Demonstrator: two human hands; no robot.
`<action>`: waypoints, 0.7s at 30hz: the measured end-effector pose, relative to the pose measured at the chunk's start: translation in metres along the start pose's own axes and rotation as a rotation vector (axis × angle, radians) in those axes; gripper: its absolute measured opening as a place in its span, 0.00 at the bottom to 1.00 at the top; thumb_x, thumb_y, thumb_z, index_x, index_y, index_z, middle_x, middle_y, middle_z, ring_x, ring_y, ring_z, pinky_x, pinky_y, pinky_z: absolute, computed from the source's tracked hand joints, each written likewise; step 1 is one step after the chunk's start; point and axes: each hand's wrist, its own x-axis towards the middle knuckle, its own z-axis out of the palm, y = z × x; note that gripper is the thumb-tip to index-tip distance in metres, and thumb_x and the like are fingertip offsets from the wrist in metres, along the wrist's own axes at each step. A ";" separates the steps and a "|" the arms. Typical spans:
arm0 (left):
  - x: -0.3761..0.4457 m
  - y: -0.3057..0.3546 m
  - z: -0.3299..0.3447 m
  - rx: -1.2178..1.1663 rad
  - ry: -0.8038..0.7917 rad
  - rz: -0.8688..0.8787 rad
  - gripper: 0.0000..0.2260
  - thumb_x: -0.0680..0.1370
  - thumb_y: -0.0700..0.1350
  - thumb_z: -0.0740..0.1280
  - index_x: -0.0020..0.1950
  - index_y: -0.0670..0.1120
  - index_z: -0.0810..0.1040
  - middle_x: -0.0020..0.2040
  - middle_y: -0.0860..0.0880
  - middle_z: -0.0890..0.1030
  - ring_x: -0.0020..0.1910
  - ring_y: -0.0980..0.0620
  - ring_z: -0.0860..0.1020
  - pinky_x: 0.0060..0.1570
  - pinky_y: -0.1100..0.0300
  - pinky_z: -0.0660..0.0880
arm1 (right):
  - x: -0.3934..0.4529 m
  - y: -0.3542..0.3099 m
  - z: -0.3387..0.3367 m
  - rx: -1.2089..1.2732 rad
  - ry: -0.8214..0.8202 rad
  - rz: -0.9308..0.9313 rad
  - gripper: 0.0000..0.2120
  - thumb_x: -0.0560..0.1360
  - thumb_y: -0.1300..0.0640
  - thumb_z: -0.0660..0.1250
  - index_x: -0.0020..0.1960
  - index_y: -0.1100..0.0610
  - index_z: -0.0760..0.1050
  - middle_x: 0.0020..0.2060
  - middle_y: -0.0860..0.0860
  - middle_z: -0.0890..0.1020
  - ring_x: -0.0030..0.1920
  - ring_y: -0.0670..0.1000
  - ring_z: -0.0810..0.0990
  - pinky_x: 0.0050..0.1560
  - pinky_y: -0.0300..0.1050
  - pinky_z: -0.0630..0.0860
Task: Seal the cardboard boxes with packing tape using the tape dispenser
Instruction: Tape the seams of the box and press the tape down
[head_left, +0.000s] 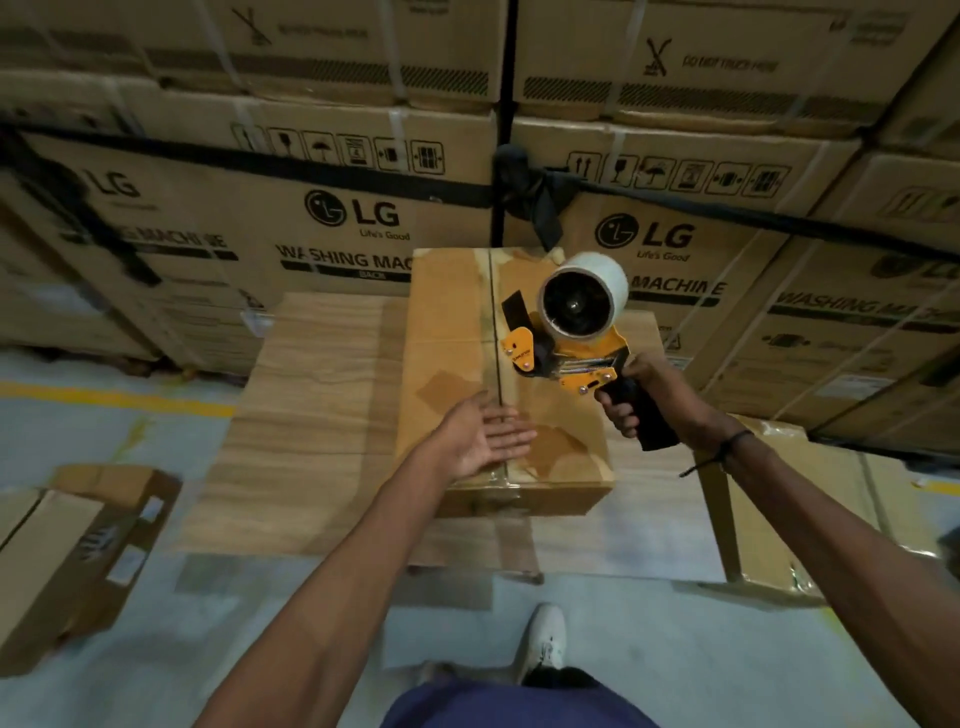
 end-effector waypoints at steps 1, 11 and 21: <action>-0.007 0.001 -0.006 -0.091 -0.072 -0.052 0.26 0.87 0.55 0.54 0.70 0.33 0.71 0.63 0.32 0.80 0.61 0.36 0.82 0.58 0.44 0.80 | 0.001 -0.002 0.014 -0.010 -0.037 -0.017 0.20 0.74 0.44 0.54 0.45 0.61 0.71 0.32 0.53 0.66 0.30 0.51 0.64 0.33 0.45 0.64; -0.060 0.005 -0.078 -0.057 0.083 0.069 0.08 0.84 0.35 0.61 0.47 0.38 0.76 0.36 0.45 0.80 0.36 0.52 0.78 0.35 0.64 0.81 | 0.001 0.010 0.116 -0.158 -0.160 -0.050 0.32 0.78 0.29 0.53 0.46 0.60 0.70 0.33 0.53 0.66 0.31 0.51 0.63 0.34 0.44 0.64; -0.072 -0.011 -0.140 0.533 0.632 0.523 0.05 0.79 0.32 0.70 0.48 0.35 0.85 0.40 0.42 0.85 0.25 0.57 0.80 0.27 0.63 0.79 | 0.011 0.029 0.107 -0.357 -0.212 0.035 0.34 0.77 0.27 0.59 0.49 0.62 0.71 0.32 0.52 0.68 0.30 0.50 0.63 0.33 0.42 0.65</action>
